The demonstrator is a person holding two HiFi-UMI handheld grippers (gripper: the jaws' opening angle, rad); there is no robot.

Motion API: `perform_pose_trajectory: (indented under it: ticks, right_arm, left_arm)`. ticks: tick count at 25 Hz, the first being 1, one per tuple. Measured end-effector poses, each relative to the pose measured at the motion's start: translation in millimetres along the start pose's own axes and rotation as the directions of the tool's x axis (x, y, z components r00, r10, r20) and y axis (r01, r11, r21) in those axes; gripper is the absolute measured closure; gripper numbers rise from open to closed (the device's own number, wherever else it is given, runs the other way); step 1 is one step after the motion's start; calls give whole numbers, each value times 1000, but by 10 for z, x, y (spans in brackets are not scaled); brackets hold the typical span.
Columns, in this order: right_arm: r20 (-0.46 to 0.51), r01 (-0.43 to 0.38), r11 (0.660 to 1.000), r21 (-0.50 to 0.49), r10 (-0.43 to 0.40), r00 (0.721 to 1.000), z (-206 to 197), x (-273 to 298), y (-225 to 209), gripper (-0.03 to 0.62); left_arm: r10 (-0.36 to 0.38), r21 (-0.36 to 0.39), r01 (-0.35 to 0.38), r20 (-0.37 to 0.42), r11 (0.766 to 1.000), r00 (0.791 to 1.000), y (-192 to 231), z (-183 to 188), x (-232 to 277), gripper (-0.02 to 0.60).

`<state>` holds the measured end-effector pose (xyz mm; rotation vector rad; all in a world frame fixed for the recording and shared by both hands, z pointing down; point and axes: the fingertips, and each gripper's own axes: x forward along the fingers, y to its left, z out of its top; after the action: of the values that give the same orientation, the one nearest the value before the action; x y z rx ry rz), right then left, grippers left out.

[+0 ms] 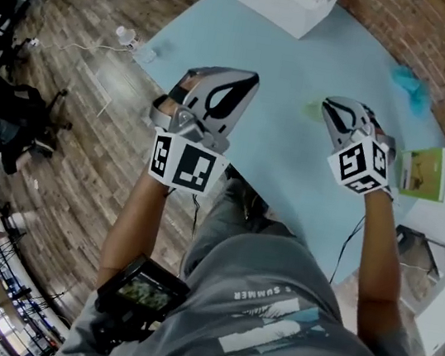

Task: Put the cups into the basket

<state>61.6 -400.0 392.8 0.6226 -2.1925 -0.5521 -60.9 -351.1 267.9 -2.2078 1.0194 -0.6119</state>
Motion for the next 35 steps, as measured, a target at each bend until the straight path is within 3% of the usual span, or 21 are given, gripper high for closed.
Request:
perform_pose_trajectory:
  ticks: [4,7,12,22,33,34,35]
  right_arm:
    - [-67,-36,999,26,38,997,-235,230,-70,574]
    - [-128,-78,995,58,85,988,-457,446,-64,509]
    - [-218,-137,985,108,158,963,-825,804,-30,496]
    - [-372,-282,942,180,331,867,-1467,1266,155,476]
    - [-433,-382,900,211,436,789,-1748,1503,282,479]
    - [-435,-393,894,214,447,781,-1762,1511,299,493]
    - [-434,-403,889,219,459,775,-1767,1520,316,547]
  left_arm:
    - [-27,-17,27,13,999,1000,46,-146,197,581]
    - [-43,-38,43,16,998,999,84,-288,328,580]
    - [-81,-68,82,15,994,997,96,-531,527,580]
    - [-141,-104,143,27,984,990,99,-844,896,581]
    - [-176,-134,179,36,975,984,162,-1098,1145,580]
    - [-177,-136,181,36,974,983,168,-1121,1160,581]
    - [-178,-138,182,36,974,983,177,-1145,1174,581]
